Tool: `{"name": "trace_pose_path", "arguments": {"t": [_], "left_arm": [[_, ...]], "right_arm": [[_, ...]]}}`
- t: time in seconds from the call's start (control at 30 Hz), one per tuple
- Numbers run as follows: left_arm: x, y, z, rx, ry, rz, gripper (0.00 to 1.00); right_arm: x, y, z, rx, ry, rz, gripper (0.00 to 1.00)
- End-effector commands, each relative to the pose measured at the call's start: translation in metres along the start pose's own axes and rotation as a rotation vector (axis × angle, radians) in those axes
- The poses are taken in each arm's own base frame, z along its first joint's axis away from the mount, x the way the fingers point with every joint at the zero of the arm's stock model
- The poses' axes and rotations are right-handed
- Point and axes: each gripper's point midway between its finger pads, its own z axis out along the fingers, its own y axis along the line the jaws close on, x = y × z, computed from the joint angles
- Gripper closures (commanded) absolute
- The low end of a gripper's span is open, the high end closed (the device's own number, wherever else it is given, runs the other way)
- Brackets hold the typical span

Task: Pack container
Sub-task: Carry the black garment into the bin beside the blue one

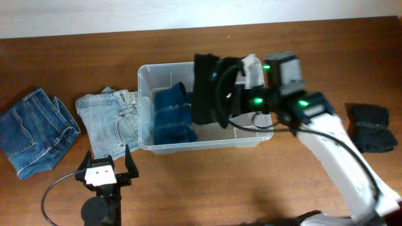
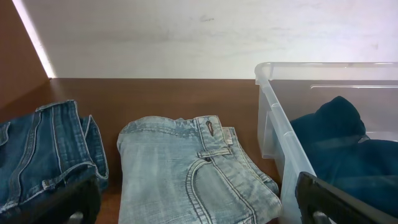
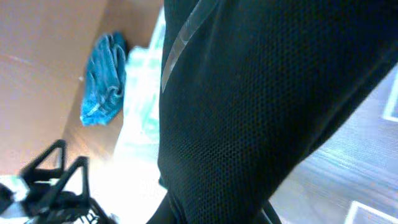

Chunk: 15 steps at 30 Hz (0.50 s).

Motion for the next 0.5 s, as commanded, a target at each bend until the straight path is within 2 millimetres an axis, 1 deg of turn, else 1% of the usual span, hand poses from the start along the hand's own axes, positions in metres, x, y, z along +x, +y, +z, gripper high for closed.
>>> {"name": "trace_pose_path", "arguments": {"t": [0.0,0.07,0.2,0.23,0.33,0.47], "left_arm": [[0.002,0.001,0.0,-0.002,-0.002,0.014,0.01],[0.002,0.001,0.0,-0.002,-0.002,0.014,0.01],[0.002,0.001,0.0,-0.002,-0.002,0.014,0.01],[0.002,0.001,0.0,-0.002,-0.002,0.014,0.01],[0.002,0.001,0.0,-0.002,-0.002,0.014,0.01],[0.002,0.001,0.0,-0.002,-0.002,0.014,0.01]], "right_arm": [[0.003,0.001,0.034,-0.008,0.048,-0.002,0.96],[0.012,-0.007,0.05,-0.001,0.091,0.014,0.96],[0.023,-0.024,0.07,0.022,0.146,0.052,0.96],[0.029,-0.031,0.078,0.031,0.171,0.064,0.96],[0.036,-0.043,0.087,0.059,0.198,0.083,0.96],[0.05,-0.067,0.091,0.164,0.239,0.112,0.96]]}}
